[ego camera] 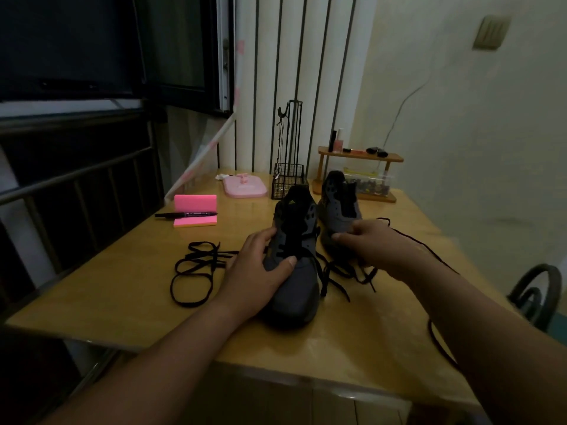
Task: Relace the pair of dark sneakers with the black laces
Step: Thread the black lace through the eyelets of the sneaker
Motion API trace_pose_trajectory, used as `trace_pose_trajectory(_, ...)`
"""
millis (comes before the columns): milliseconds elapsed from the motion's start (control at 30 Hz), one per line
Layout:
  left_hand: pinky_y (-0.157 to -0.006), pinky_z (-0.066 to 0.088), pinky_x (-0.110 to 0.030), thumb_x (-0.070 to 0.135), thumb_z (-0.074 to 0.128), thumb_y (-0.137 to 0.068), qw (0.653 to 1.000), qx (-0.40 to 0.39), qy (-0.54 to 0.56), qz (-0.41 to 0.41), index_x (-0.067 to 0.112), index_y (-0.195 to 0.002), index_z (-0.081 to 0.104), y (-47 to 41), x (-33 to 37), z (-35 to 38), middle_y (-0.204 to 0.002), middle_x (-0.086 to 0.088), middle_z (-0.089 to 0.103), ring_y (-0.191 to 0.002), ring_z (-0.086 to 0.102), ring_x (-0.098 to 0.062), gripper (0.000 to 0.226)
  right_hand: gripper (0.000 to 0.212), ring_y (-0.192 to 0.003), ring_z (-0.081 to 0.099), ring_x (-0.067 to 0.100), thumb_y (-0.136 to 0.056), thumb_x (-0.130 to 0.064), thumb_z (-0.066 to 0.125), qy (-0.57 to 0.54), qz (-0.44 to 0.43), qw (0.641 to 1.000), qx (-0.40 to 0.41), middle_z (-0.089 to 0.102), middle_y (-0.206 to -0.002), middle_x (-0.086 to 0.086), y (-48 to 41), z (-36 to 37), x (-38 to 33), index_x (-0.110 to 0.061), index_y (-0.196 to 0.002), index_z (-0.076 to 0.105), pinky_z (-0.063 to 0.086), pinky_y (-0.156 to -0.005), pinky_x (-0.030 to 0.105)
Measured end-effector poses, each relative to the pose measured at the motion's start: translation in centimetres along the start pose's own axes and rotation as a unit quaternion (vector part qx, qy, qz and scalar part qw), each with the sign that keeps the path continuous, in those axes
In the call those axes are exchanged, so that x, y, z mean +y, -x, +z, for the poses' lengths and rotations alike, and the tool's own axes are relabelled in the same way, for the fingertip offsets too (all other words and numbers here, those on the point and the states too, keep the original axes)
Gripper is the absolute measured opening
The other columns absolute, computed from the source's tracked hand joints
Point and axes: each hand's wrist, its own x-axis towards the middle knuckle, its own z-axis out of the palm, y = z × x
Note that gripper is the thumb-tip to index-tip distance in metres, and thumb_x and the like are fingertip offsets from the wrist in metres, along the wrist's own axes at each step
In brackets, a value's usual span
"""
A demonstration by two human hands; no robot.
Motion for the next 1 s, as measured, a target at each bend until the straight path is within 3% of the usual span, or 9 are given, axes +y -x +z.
trace_pose_trajectory(100, -0.110, 0.045, -0.051, 0.073, 0.057, -0.080, 1.000, 0.021, -0.012, 0.013, 0.047, -0.143, 0.041, 0.3, 0.4, -0.1, -0.139, 0.019, 0.045, -0.126, 0.053, -0.008, 0.071, 0.034, -0.081, 0.056, 0.016, -0.097, -0.057, 0.062, 0.172, -0.056, 0.977, 0.112, 0.057, -0.095, 0.001, 0.0, 1.4, -0.1, -0.023, -0.099, 0.056, 0.052, -0.070, 0.035)
trace_pose_trajectory(167, -0.103, 0.049, -0.050, 0.072, 0.058, -0.078, 0.998, 0.052, -0.035, 0.024, 0.044, -0.127, 0.047, 0.5, 0.5, -0.2, -0.124, 0.018, 0.047, -0.114, 0.055, -0.008, 0.057, 0.023, -0.080, 0.054, 0.012, -0.098, -0.046, 0.063, 0.178, -0.127, 0.959, 0.183, 0.054, -0.094, -0.004, 0.4, 2.3, -1.2, -0.026, -0.098, 0.053, 0.052, -0.069, 0.033)
trace_pose_trajectory(267, -0.092, 0.052, -0.040, 0.059, 0.065, -0.087, 0.996, 0.053, -0.048, 0.044, 0.039, -0.113, 0.050, 0.2, 0.9, -0.5, -0.111, 0.018, 0.049, -0.100, 0.054, 0.000, 0.036, 0.007, -0.085, 0.060, 0.007, -0.102, -0.029, 0.062, 0.090, -0.179, 0.975, 0.097, 0.061, -0.096, -0.010, 0.6, 3.5, -3.1, -0.028, -0.106, 0.057, 0.053, -0.070, 0.028)
trace_pose_trajectory(367, -0.080, 0.049, -0.031, 0.031, 0.061, -0.103, 0.997, 0.001, -0.040, 0.065, 0.035, -0.114, 0.057, -1.2, 1.5, -1.7, -0.108, 0.017, 0.053, -0.095, 0.055, 0.002, 0.013, 0.012, -0.084, 0.060, 0.010, -0.101, -0.031, 0.065, 0.048, -0.151, 0.987, 0.038, 0.062, -0.093, -0.007, 0.3, 4.7, -3.1, -0.024, -0.099, 0.056, 0.048, -0.067, 0.027)
trace_pose_trajectory(467, -0.086, 0.052, -0.027, 0.023, 0.059, -0.105, 0.986, -0.095, -0.087, 0.104, 0.036, -0.118, 0.064, -2.8, 2.4, -3.7, -0.112, 0.017, 0.057, -0.104, 0.057, 0.001, 0.018, 0.031, -0.077, 0.059, 0.016, -0.097, -0.038, 0.070, -0.067, -0.086, 0.993, 0.036, 0.062, -0.090, 0.002, 0.0, 5.1, -2.5, -0.012, -0.102, 0.054, 0.052, -0.066, 0.035)
trace_pose_trajectory(567, -0.084, 0.051, -0.024, 0.023, 0.064, -0.103, 0.967, -0.154, -0.151, 0.137, 0.034, -0.116, 0.068, -4.0, 2.9, -5.3, -0.108, 0.018, 0.059, -0.103, 0.057, 0.000, 0.018, 0.041, -0.075, 0.061, 0.017, -0.094, -0.047, 0.073, -0.130, -0.040, 0.990, -0.032, 0.059, -0.087, 0.006, 0.3, 5.4, -2.0, -0.012, -0.096, 0.051, 0.050, -0.059, 0.028)
trace_pose_trajectory(700, -0.082, 0.051, -0.028, 0.024, 0.065, -0.101, 0.952, -0.137, -0.196, 0.194, 0.029, -0.107, 0.068, -4.2, 3.3, -5.0, -0.107, 0.013, 0.054, -0.098, 0.054, -0.003, 0.008, 0.060, -0.093, 0.074, 0.030, -0.085, -0.052, 0.080, -0.245, 0.016, 0.965, -0.091, 0.074, -0.106, 0.015, -0.2, 6.1, -1.0, -0.004, -0.116, 0.064, 0.058, -0.073, 0.042)
trace_pose_trajectory(867, -0.081, 0.050, -0.035, 0.025, 0.054, -0.107, 0.941, -0.137, -0.230, 0.204, 0.028, -0.099, 0.053, -4.5, 3.9, -4.7, -0.104, 0.009, 0.049, -0.091, 0.051, -0.009, 0.008, 0.051, -0.111, 0.073, 0.030, -0.089, -0.047, 0.078, -0.344, 0.070, 0.919, -0.177, 0.077, -0.117, 0.010, -1.0, 6.3, 0.0, -0.015, -0.127, 0.069, 0.056, -0.103, 0.049)
trace_pose_trajectory(1000, -0.077, 0.047, -0.034, 0.022, 0.051, -0.108, 0.948, -0.124, -0.216, 0.196, 0.028, -0.098, 0.051, -5.0, 4.9, -5.9, -0.100, 0.007, 0.057, -0.089, 0.055, -0.011, 0.011, 0.047, -0.107, 0.073, 0.026, -0.091, -0.048, 0.075, -0.326, 0.078, 0.923, -0.188, 0.078, -0.114, 0.007, -1.0, 5.8, -0.1, -0.017, -0.125, 0.069, 0.059, -0.081, 0.037)
